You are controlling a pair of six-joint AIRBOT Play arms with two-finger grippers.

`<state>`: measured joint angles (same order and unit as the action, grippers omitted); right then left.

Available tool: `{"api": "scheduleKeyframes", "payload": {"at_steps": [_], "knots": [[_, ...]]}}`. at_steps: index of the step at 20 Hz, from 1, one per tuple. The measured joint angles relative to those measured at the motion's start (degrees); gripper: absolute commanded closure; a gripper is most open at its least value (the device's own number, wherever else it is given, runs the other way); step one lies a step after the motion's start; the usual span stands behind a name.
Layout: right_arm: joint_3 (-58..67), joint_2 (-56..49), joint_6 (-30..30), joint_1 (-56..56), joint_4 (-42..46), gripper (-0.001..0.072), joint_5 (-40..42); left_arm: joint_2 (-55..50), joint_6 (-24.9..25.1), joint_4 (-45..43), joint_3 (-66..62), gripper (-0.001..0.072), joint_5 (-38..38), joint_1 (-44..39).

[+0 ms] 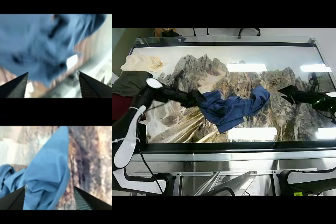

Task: Fold the shirts.

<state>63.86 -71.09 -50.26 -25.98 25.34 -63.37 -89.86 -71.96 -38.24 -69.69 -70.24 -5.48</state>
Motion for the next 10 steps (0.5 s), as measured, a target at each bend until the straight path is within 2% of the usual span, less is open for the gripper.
{"api": "scheduleKeyframes", "payload": {"at_steps": [1,2,6,9,10], "knots": [[0.0,-1.2,0.0,0.4,0.1,0.0179,0.0,1.2,-0.2,0.0,4.4,0.0031,1.8,-2.2],[0.1,-2.4,0.3,1.1,0.1,0.0193,-0.1,2.1,-0.5,0.1,8.3,0.0031,4.0,-4.6],[0.1,-6.8,1.5,4.8,0.3,0.0193,-0.2,3.8,-2.1,0.7,18.3,0.0041,13.8,-14.8],[0.1,-8.7,2.6,8.2,0.1,0.0194,1.0,2.9,-4.0,1.8,20.0,0.0041,20.3,-20.3],[0.1,-9.0,3.1,9.3,0.1,0.0217,1.8,2.0,-4.2,2.1,19.6,0.0043,21.3,-21.7]]}}
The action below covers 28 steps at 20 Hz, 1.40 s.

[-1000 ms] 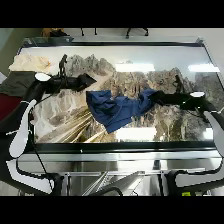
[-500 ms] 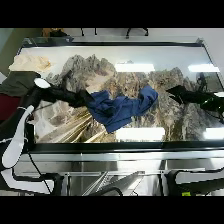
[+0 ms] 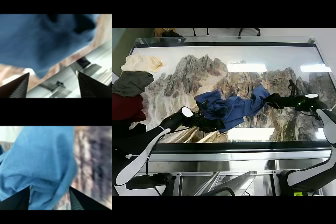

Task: Fold the shirts.

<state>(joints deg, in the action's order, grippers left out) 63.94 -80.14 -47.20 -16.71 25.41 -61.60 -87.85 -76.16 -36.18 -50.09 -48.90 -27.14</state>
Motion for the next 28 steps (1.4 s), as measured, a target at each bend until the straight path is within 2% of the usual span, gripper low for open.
{"api": "scheduleKeyframes", "payload": {"at_steps": [2,3,4,5,6,9,14,17,20,23,28], "knots": [[0.0,-0.5,0.4,1.6,0.0,0.0394,1.6,-2.5,-0.8,0.0,-1.9,0.0232,1.7,-2.2],[0.1,-0.6,0.5,2.2,-0.1,0.0469,2.3,-3.8,-0.9,-0.2,-3.2,0.0382,2.0,-2.8],[0.1,-0.7,0.6,2.6,-0.1,0.0594,3.0,-5.1,-1.0,-0.9,-4.6,0.063,2.1,-3.4],[0.1,-0.7,0.8,2.9,-0.1,0.0657,3.2,-6.3,-1.0,-1.4,-5.9,0.0691,1.9,-3.7],[0.1,-0.7,1.0,3.0,-0.2,0.0691,3.3,-7.0,-1.0,-1.8,-7.3,0.0691,1.0,-4.0],[0.1,0.7,1.4,3.0,-0.2,0.0691,2.3,-7.3,-0.2,-2.9,-10.4,0.0693,-1.3,-4.0],[0.6,9.0,1.6,-0.9,-3.8,0.0692,-3.7,3.4,0.7,-2.2,-12.6,0.0695,-3.2,0.2],[2.9,17.6,2.4,-6.3,-14.9,0.0691,-11.2,15.7,1.0,-2.2,-17.1,0.0695,-5.6,5.2],[6.7,29.0,5.1,-12.7,-30.7,0.0691,-16.5,29.8,0.9,-4.7,-28.3,0.0695,-6.6,10.8],[12.0,40.1,8.3,-16.9,-38.1,0.0691,-16.2,40.6,0.0,-11.1,-43.1,0.0694,-6.8,17.0],[17.4,52.1,13.1,-19.2,-33.7,0.0691,-8.9,46.9,-0.6,-17.0,-57.2,0.0693,-10.3,28.8]]}}
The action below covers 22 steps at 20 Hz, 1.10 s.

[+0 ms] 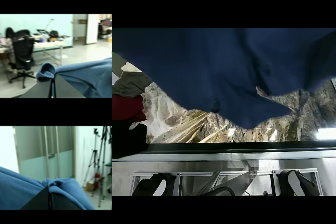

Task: Fold the shirts.

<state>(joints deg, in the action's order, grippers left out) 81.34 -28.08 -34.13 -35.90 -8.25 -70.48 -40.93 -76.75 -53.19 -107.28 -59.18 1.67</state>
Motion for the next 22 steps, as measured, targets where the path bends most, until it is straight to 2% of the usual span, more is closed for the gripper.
{"api": "scheduleKeyframes", "payload": {"at_steps": [3,5,9,13,14,15,16,17,18,20,22], "knots": [[0.2,-0.6,1.1,-0.3,2.7,0.0691,-1.1,-4.5,0.8,5.1,-2.3,0.0693,-6.0,4.6],[-1.5,-3.2,1.3,0.1,3.0,0.0691,-2.6,-10.3,1.7,9.4,-3.0,0.0693,-9.9,4.1],[-8.3,-12.9,2.3,7.7,6.7,0.0691,-1.6,-25.9,2.2,8.1,-3.5,0.0693,-13.6,-4.2],[-12.2,-30.1,2.2,18.3,16.3,0.0689,6.9,-45.7,2.4,4.0,-3.6,0.0693,-11.0,-12.0],[-12.4,-34.8,1.7,19.6,17.4,0.0671,8.3,-50.3,2.4,3.6,-3.7,0.0692,-9.6,-13.0],[-12.3,-39.6,1.4,20.6,17.7,0.0528,10.1,-54.9,2.4,3.2,-3.7,0.0689,-8.2,-13.6],[-12.0,-43.6,1.2,21.1,17.8,0.0422,10.9,-58.6,2.3,2.8,-3.7,0.0674,-7.2,-13.9],[-11.3,-47.1,1.2,21.3,17.8,0.0419,11.5,-61.6,2.2,2.7,-3.7,0.0311,-5.9,-13.8],[-10.5,-49.5,1.1,21.3,17.6,0.0419,11.5,-63.6,2.2,3.0,-3.8,0.0013,-5.1,-13.4],[-8.5,-52.2,0.7,19.9,18.0,0.0411,10.5,-65.7,1.2,3.9,-3.8,0.0019,-5.3,-11.8],[-7.0,-52.1,-0.5,17.0,21.0,0.0246,8.2,-65.3,-0.2,4.3,-3.8,0.0019,-7.7,-9.0]]}}
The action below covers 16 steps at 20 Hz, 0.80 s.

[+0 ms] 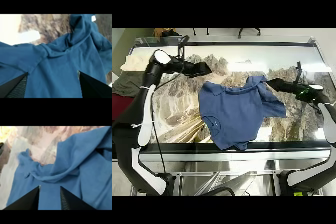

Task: Fold the shirts.

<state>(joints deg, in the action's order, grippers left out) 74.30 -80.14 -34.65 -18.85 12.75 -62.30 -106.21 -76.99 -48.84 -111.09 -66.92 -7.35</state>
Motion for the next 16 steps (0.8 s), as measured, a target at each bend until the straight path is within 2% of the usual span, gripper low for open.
{"api": "scheduleKeyframes", "payload": {"at_steps": [4,7,11,16], "knots": [[1.0,3.3,-7.8,-7.3,16.0,0.0248,-2.6,4.4,-4.1,0.2,3.6,0.002,-10.8,4.5],[0.2,4.3,-12.6,-12.3,26.7,0.0248,-5.2,11.7,-5.8,0.3,17.6,0.002,-15.0,4.2],[-2.6,3.6,-14.3,-15.8,33.1,0.0248,-6.5,22.1,-6.6,0.7,43.2,0.002,-11.5,-0.3],[-3.6,-0.3,-14.7,-16.4,34.8,0.0249,-7.3,31.4,-6.6,7.1,67.7,0.002,0.2,-8.5]]}}
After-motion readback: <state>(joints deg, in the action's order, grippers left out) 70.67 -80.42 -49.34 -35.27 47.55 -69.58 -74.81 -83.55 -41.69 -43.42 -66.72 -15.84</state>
